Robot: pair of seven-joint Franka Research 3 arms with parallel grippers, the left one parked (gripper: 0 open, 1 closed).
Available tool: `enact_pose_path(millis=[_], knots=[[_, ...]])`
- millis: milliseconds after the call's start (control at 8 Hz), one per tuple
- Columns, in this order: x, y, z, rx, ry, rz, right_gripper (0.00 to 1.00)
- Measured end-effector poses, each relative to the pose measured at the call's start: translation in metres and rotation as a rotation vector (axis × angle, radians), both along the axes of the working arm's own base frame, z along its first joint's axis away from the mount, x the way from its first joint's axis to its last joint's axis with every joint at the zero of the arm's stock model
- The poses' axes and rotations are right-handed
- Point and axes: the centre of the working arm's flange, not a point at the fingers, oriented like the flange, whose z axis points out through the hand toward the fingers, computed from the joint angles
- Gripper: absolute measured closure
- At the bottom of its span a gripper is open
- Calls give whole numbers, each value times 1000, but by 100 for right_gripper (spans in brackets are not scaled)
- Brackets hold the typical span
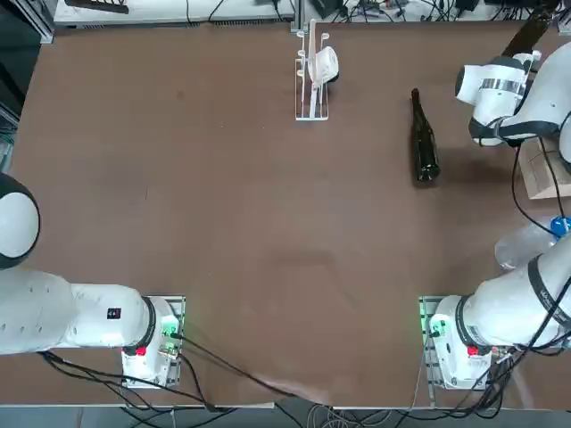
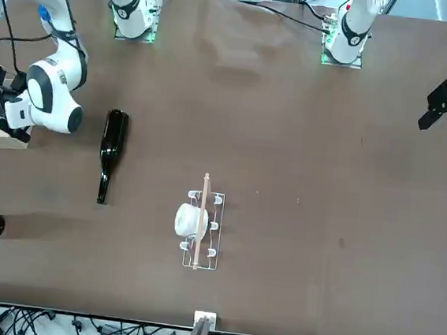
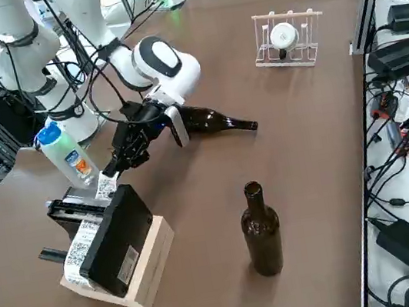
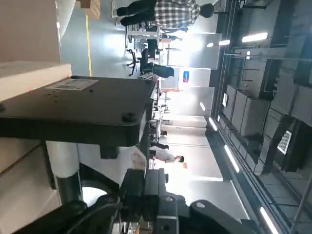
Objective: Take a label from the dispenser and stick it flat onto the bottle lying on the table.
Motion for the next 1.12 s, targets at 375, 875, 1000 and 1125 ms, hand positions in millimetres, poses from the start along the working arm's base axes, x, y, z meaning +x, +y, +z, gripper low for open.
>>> enact_pose_path(millis=[375, 875, 1000, 1125], knots=[[0, 0, 27, 39, 18, -34, 99], [-1, 0, 52, 50, 18, -42, 99], [-1, 0, 58, 54, 30, -44, 99], [-1, 0, 67, 65, 37, -48, 99]])
